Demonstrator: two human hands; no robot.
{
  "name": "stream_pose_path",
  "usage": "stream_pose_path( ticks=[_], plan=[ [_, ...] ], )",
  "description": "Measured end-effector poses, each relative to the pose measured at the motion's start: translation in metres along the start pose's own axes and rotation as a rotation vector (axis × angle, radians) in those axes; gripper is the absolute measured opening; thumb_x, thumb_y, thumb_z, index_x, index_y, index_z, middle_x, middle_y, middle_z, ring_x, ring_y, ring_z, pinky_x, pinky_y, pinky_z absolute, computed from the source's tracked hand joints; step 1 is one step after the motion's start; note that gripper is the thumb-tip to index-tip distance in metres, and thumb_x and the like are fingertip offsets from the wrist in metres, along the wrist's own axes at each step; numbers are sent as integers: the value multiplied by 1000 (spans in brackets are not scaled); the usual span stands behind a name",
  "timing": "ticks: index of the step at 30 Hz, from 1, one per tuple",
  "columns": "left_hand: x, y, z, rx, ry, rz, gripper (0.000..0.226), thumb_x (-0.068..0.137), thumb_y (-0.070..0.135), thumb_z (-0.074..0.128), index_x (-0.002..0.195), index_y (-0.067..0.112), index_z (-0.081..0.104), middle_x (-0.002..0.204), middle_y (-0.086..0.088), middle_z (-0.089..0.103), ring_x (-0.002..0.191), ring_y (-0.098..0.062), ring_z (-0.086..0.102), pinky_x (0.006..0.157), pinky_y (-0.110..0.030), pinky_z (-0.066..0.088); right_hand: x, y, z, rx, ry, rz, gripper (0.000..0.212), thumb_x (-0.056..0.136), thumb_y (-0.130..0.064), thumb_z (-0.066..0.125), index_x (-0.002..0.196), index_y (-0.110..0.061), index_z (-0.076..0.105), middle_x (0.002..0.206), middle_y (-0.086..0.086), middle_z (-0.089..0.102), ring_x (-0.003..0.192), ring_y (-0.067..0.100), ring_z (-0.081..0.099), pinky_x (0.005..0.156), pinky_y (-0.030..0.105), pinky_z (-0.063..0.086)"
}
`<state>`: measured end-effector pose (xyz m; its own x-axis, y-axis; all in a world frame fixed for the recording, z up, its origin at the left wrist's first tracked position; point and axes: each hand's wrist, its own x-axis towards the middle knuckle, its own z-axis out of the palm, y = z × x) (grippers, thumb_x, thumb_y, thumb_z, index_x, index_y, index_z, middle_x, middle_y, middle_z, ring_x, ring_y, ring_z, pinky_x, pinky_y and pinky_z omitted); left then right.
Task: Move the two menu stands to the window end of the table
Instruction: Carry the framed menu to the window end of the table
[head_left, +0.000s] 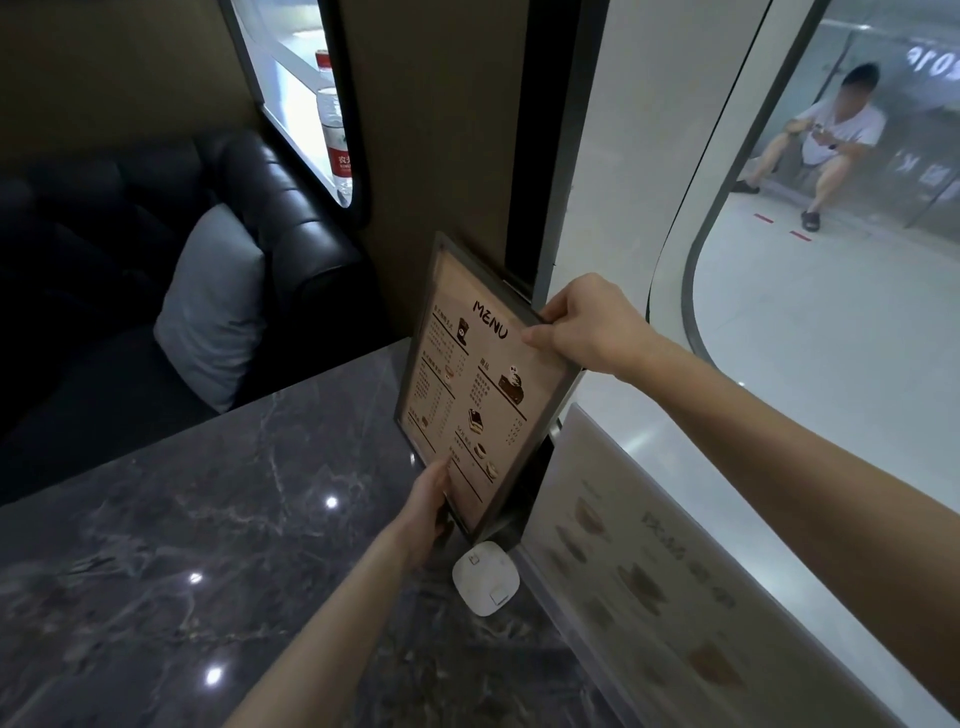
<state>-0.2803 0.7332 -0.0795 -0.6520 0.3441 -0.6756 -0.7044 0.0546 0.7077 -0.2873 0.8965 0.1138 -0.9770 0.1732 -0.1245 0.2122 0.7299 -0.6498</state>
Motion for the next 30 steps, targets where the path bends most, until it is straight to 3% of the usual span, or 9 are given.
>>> stream_pose_path(
  ticks=[4, 9, 13, 17, 19, 24, 26, 29, 30],
  plan=[
    [-1, 0, 5, 5, 15, 7, 49, 95, 45, 29, 137, 21, 39, 144, -3, 40, 114, -16, 37, 92, -32, 21, 1, 1, 0, -9, 0, -4, 20, 86, -27, 59, 86, -7, 61, 85, 3, 63, 58, 4, 54, 47, 14, 42],
    [-4, 1, 5, 36, 52, -17, 52, 92, 49, 33, 137, 24, 36, 140, 1, 42, 120, -18, 38, 86, -28, 27, 0, 0, -1, -15, -13, -3, 21, 86, -28, 58, 88, -7, 59, 87, 3, 62, 59, 6, 54, 47, 14, 41],
    [-8, 1, 9, 6, 78, -20, 47, 94, 41, 35, 137, 21, 37, 144, -4, 41, 133, -23, 34, 90, -31, 26, 0, 1, 0, -17, -18, -6, 19, 87, -28, 57, 87, -9, 55, 88, 3, 61, 60, 5, 53, 45, 14, 40],
    [-14, -1, 14, -39, 79, 20, 41, 97, 32, 34, 134, 15, 40, 122, -1, 47, 112, -16, 42, 88, -29, 28, 1, 5, 3, -62, -5, -46, 28, 90, -28, 52, 95, -2, 62, 89, 4, 61, 59, 4, 51, 48, 13, 40],
    [-14, -3, 13, -46, 81, 25, 39, 97, 32, 34, 132, 17, 42, 126, -1, 48, 106, -14, 41, 91, -30, 28, 1, 5, 3, -95, -3, -71, 29, 91, -27, 51, 95, -1, 64, 86, 4, 61, 59, 5, 51, 46, 13, 39],
    [-5, -10, 2, 35, 54, -23, 25, 96, 37, 36, 116, 25, 46, 136, -3, 48, 117, -20, 45, 94, -34, 33, -3, 5, 4, -127, -11, -99, 22, 92, -26, 49, 85, -7, 57, 79, 0, 57, 57, 2, 48, 39, 5, 36],
    [-5, -12, 0, 89, 77, 33, 28, 96, 29, 40, 118, 16, 53, 125, -4, 57, 106, -19, 53, 83, -29, 45, -9, 4, 3, -124, -29, -114, 28, 94, -26, 46, 93, -2, 60, 80, 3, 60, 63, 9, 53, 46, 7, 42],
    [-8, -13, 2, 251, 219, 211, 27, 93, 16, 45, 110, 4, 63, 118, -10, 63, 105, -24, 59, 87, -32, 51, -20, 2, -3, -156, -53, -103, 33, 95, -23, 41, 104, 2, 60, 101, 17, 64, 85, 26, 58, 75, 35, 50],
    [-14, -12, 6, 340, 251, 280, 25, 93, 14, 45, 103, 3, 66, 109, -8, 65, 100, -23, 59, 81, -27, 51, -25, 2, -4, -165, -60, -92, 32, 95, -22, 41, 105, 3, 60, 103, 18, 64, 89, 28, 58, 81, 40, 51]
  ],
)
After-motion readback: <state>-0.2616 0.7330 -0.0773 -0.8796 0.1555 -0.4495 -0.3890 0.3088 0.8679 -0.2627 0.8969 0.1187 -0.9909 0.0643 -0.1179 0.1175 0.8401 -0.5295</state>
